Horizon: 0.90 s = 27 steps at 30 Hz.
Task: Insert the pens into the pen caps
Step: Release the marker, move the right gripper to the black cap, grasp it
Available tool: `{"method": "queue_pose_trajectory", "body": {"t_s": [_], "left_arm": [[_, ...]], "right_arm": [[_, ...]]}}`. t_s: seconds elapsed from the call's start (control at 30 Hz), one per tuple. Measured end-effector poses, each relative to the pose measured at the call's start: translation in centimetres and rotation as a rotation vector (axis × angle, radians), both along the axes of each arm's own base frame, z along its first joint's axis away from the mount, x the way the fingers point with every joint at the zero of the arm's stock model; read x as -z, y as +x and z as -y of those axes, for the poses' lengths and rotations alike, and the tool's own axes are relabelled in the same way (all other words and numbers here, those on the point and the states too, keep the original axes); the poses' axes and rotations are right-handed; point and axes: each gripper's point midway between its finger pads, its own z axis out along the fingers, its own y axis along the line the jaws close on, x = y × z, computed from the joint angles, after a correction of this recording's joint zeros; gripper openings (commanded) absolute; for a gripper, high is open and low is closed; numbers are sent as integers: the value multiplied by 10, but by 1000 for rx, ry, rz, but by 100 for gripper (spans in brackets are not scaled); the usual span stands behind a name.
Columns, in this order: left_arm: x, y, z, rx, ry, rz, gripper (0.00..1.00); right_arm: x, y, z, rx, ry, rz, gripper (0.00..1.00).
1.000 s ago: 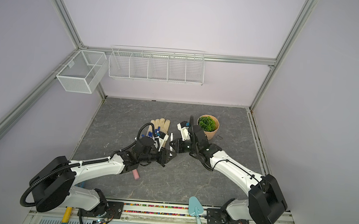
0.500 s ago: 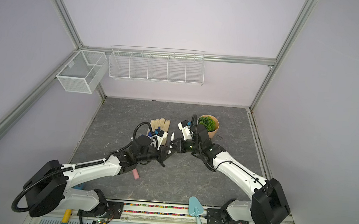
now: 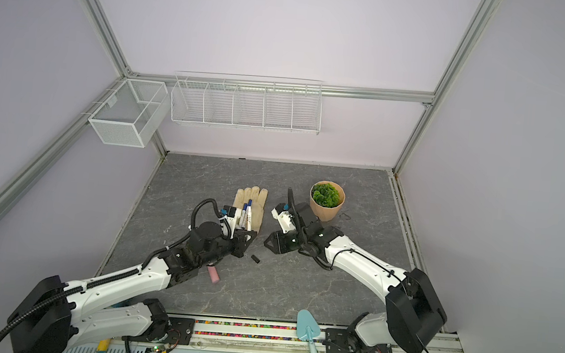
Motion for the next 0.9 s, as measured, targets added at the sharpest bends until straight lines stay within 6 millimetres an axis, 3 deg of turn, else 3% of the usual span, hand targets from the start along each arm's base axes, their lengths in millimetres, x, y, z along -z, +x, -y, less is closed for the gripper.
{"method": "queue_pose_trajectory", "body": {"t_s": [0.23, 0.4, 0.7, 0.9], "left_arm": [[31, 0, -58, -265, 28, -63, 0], [32, 0, -86, -394, 9, -66, 0], [30, 1, -103, -478, -24, -60, 0], [33, 1, -103, -480, -18, -69, 0]], "right_arm": [[38, -10, -41, -134, -222, 37, 42], [70, -10, -51, -180, -368, 49, 43], [105, -3, -52, -237, -550, 97, 42], [111, 5, -52, -261, -632, 159, 40]]}}
